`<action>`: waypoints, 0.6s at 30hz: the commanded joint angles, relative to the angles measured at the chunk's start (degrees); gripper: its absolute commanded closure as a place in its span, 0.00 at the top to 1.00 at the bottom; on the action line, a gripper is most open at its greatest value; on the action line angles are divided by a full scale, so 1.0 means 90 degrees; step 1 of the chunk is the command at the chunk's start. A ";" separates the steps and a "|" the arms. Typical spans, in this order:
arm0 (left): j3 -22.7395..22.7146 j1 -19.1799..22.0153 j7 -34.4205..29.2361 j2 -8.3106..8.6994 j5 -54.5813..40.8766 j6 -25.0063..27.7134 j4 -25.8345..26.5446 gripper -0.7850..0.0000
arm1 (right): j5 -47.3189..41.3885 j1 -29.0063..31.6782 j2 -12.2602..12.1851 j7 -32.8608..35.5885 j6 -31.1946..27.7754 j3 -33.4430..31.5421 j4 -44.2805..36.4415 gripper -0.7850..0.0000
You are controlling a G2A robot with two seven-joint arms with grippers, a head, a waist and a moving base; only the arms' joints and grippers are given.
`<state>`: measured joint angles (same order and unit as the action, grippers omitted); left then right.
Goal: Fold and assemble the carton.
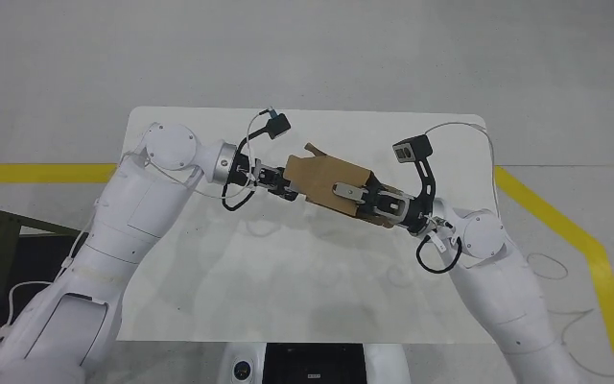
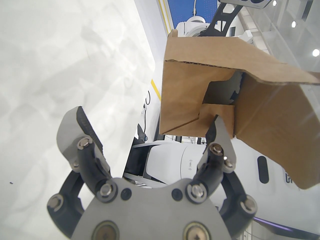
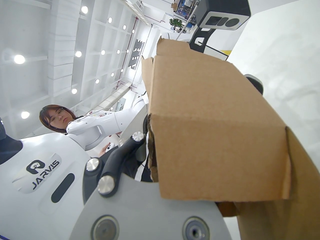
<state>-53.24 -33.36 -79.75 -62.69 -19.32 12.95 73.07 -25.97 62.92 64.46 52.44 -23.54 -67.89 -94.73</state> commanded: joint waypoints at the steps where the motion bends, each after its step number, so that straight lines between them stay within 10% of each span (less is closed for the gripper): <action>1: -0.0068 0.0028 0.0052 0.0014 0.0019 0.0045 -0.0062 1.00 | -0.0029 0.0010 -0.0011 0.0070 0.0005 -0.0054 0.0058 0.00; 18: -0.0808 -0.0338 0.0462 0.0265 0.0253 -0.0163 0.0074 1.00 | 0.0418 0.0047 -0.0053 0.0890 0.0041 0.0178 0.0031 0.00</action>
<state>-60.79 -36.29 -75.68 -60.30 -17.22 12.45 73.76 -22.25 63.44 63.95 60.26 -23.16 -66.65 -94.14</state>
